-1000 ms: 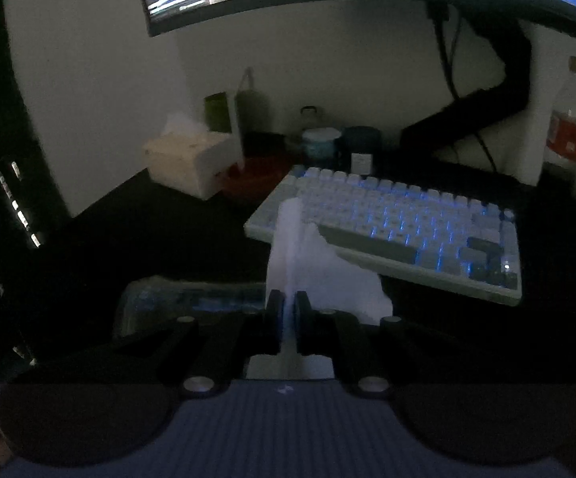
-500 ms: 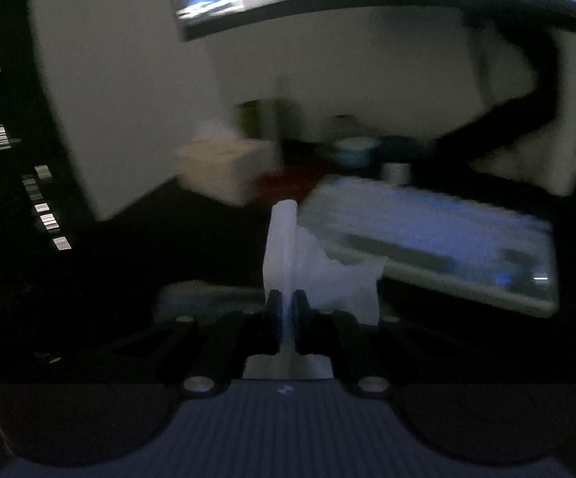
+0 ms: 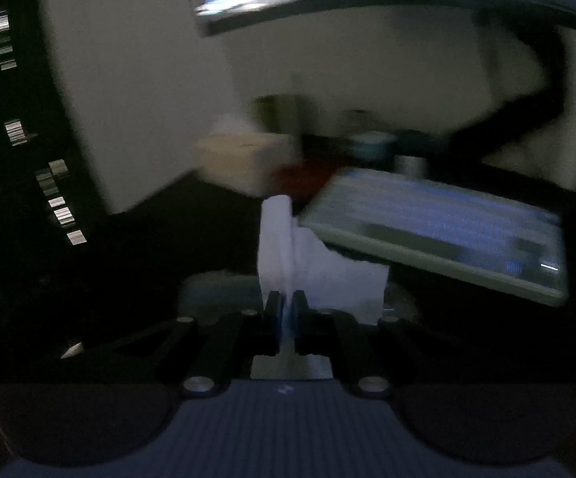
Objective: Clean container
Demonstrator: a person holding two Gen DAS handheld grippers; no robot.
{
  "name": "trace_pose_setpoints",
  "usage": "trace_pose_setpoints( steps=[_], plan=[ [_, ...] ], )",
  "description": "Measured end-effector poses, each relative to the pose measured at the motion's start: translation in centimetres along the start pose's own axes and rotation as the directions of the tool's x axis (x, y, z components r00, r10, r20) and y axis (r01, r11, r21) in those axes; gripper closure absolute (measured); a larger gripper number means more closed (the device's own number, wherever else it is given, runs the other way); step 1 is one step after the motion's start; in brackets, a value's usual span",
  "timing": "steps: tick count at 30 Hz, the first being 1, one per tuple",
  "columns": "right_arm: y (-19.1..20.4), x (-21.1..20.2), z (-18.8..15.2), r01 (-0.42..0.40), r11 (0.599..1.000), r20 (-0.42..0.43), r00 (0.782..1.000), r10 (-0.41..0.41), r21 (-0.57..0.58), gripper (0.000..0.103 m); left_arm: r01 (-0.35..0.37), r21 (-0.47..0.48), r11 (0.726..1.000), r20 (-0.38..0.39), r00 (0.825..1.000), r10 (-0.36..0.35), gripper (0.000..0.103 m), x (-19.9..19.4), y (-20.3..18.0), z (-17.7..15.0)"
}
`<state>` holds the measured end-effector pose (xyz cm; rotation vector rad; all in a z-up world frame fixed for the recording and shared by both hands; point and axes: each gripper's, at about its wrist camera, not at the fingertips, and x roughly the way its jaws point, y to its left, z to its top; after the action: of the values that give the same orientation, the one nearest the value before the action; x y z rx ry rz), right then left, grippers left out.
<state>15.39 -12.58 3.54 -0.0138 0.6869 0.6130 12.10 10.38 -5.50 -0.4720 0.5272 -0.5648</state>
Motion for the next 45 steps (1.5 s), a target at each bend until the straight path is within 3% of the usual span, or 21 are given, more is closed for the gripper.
trace_pose_setpoints(
  steps=[3,8,11,15,18,24,27,31,34,37,41,44,45],
  plan=[
    [-0.3,-0.4,0.0,0.019,1.000,-0.016,1.000,-0.019,0.017,0.095,0.029,-0.001,1.000,-0.019,0.999,-0.029,0.007,0.2,-0.2,-0.1],
    [1.8,-2.0,-1.1,-0.106,0.994,-0.040,0.994,0.104,-0.039,0.094,0.044,0.037,0.998,-0.053,0.998,-0.042,0.007,0.5,-1.5,-0.6],
    [1.9,-2.9,-1.5,-0.130,0.989,-0.067,0.990,0.125,-0.066,0.095,0.039,0.055,0.998,-0.064,0.997,-0.036,0.007,0.5,-2.3,-1.0],
    [-0.6,-2.5,-0.9,0.005,1.000,-0.079,0.997,-0.006,-0.015,0.094,0.015,0.079,0.997,-0.076,0.997,-0.009,0.006,0.5,-3.3,-1.3],
    [-1.0,-3.1,-1.3,0.012,1.000,-0.083,0.996,-0.010,0.026,0.094,0.058,0.064,0.996,-0.097,0.994,-0.052,0.006,0.5,-3.5,-1.5],
    [3.5,-5.2,-3.2,-0.145,0.986,-0.076,0.987,0.140,-0.076,0.094,0.103,0.053,0.993,-0.128,0.987,-0.095,0.006,0.8,-4.2,-2.0],
    [2.8,-5.1,-3.1,-0.136,0.989,-0.080,0.988,0.130,-0.064,0.096,0.097,0.078,0.992,-0.133,0.987,-0.086,0.006,0.9,-4.9,-2.3],
    [-0.5,-4.5,-2.4,-0.026,1.000,-0.076,0.997,0.027,0.014,0.096,0.084,0.106,0.991,-0.136,0.988,-0.070,0.006,1.0,-5.5,-2.6],
    [-1.8,-4.3,-2.2,0.001,0.998,-0.077,0.997,0.003,0.061,0.094,0.078,0.098,0.992,-0.140,0.988,-0.064,0.007,1.0,-5.6,-2.6],
    [-0.6,-5.2,-3.0,-0.047,0.999,-0.061,0.997,0.048,0.016,0.093,0.063,0.089,0.994,-0.143,0.989,-0.050,0.007,1.0,-5.8,-2.6],
    [1.7,-6.1,-3.8,-0.178,0.983,-0.074,0.982,0.174,-0.048,0.093,0.081,0.102,0.991,-0.152,0.986,-0.065,0.007,1.1,-6.3,-2.8],
    [1.3,-5.9,-3.6,-0.170,0.984,-0.091,0.982,0.165,-0.045,0.095,0.091,0.109,0.990,-0.159,0.985,-0.073,0.007,1.1,-6.4,-2.9],
    [0.6,-5.7,-3.3,-0.134,0.991,-0.098,0.987,0.131,-0.023,0.095,0.090,0.111,0.990,-0.159,0.985,-0.072,0.007,1.1,-6.5,-2.9]
  ],
)
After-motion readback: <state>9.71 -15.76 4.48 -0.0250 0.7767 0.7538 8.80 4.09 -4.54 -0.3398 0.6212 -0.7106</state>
